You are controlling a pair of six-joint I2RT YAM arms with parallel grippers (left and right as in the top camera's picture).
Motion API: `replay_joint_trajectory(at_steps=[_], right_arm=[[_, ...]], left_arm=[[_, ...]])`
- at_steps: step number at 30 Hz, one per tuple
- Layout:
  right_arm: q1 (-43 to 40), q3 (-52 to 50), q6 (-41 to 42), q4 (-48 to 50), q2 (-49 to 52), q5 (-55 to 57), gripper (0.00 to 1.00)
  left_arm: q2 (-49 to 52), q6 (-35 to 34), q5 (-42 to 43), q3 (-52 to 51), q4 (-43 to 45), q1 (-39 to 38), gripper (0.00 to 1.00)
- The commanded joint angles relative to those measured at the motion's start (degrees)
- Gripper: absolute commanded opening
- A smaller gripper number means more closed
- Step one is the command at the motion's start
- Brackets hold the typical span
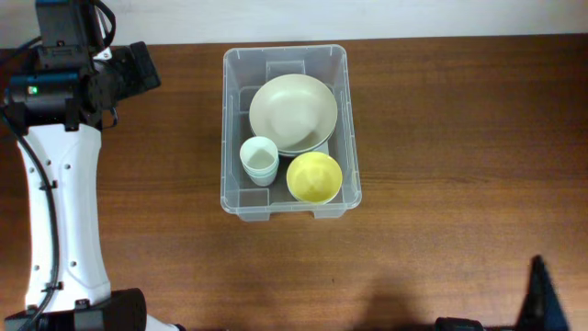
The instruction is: Pack container
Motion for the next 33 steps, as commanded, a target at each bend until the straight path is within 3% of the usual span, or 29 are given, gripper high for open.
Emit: replay_joint_trajectory(at_steps=[1,7,15,22,33], right_arm=[[0.4,-20.6,0.1,10.7,-8.1,-0.9,0.99],[0.4,-54.1,0.1,40.5,-19.5,-4.0,0.99],[0.4,-75.8,0.1,60.2,-22.7,-5.9,0.99],[2.1,-85.7,0.1,68.3,-24.8,-6.4,0.99],[3.0,-90.9,0.6,69.2,-28.8,-5.4,0.99]], left_arm=[[0.0,-0.2,0.2,0.0,0.1,0.0,1.0],[0.0,-0.2,0.2,0.0,0.1,0.0,0.99],[0.0,-0.2,0.2,0.0,0.1,0.0,0.99],[0.0,-0.2,0.2,0.0,0.1,0.0,0.99],[0.0,-0.2,0.2,0.0,0.1,0.0,0.99]])
